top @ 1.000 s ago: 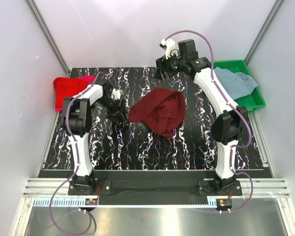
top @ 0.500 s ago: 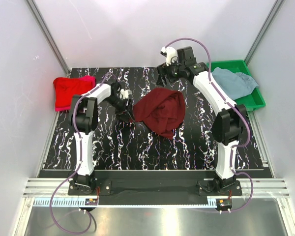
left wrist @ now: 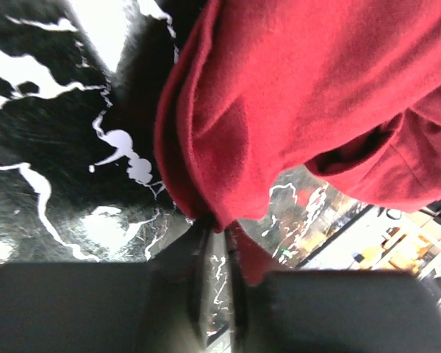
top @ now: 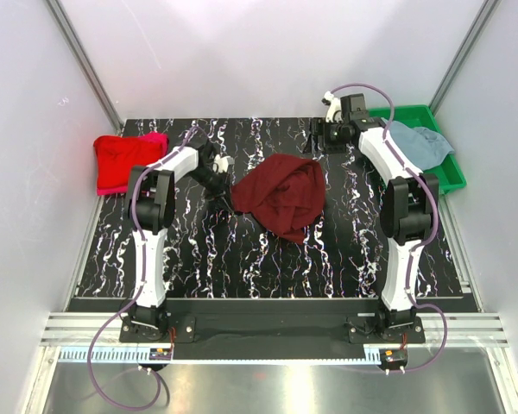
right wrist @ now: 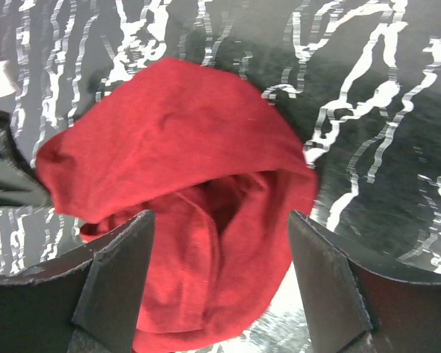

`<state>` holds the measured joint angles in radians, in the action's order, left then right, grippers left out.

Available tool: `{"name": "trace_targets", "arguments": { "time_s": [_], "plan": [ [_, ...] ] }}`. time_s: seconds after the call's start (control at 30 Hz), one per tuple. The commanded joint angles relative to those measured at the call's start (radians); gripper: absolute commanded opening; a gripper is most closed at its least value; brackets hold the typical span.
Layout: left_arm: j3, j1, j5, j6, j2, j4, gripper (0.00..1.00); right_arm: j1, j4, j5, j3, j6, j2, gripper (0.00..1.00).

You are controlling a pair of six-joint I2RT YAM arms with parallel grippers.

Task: Fold and stack the t-shirts
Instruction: Flatten the tshirt out

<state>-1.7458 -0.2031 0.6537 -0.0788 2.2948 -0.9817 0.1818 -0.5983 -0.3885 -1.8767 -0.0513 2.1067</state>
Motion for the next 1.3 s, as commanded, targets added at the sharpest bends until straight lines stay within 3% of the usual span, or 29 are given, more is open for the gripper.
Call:
{"name": "trace_targets", "arguments": {
  "time_s": [0.0, 0.13, 0.4, 0.93, 0.97, 1.03, 1.07, 1.1, 1.27],
  "plan": [
    [-0.006, -0.004, -0.034, 0.011, -0.015, 0.026, 0.00, 0.015, 0.034, -0.045, 0.001, -0.030, -0.005, 0.79],
    [0.015, 0.005, -0.060, 0.014, -0.079, 0.025, 0.00, -0.010, 0.037, -0.108, 0.033, -0.108, 0.028, 0.79],
    [0.052, 0.083, -0.198, 0.030, -0.228, 0.021, 0.00, -0.030, 0.023, -0.124, 0.102, -0.113, 0.082, 0.78],
    [0.006, 0.145, -0.315, 0.053, -0.259, 0.011, 0.00, -0.042, 0.015, -0.131, 0.189, -0.093, 0.095, 0.73],
    [-0.009, 0.145, -0.319, 0.054, -0.256, 0.012, 0.00, -0.042, 0.022, -0.156, 0.195, -0.097, 0.101, 0.70],
    [-0.023, 0.146, -0.334, 0.057, -0.252, 0.011, 0.00, -0.042, 0.031, -0.174, 0.188, -0.101, 0.113, 0.44],
    [-0.038, 0.148, -0.338, 0.059, -0.247, 0.008, 0.00, -0.041, 0.034, -0.152, 0.174, -0.104, 0.122, 0.27],
    [-0.044, 0.149, -0.344, 0.063, -0.247, 0.006, 0.00, -0.041, 0.031, -0.126, 0.162, -0.104, 0.127, 0.00],
    [-0.081, 0.168, -0.379, 0.070, -0.262, 0.006, 0.00, -0.042, -0.015, -0.020, 0.002, -0.041, 0.119, 0.00]
  ]
}}
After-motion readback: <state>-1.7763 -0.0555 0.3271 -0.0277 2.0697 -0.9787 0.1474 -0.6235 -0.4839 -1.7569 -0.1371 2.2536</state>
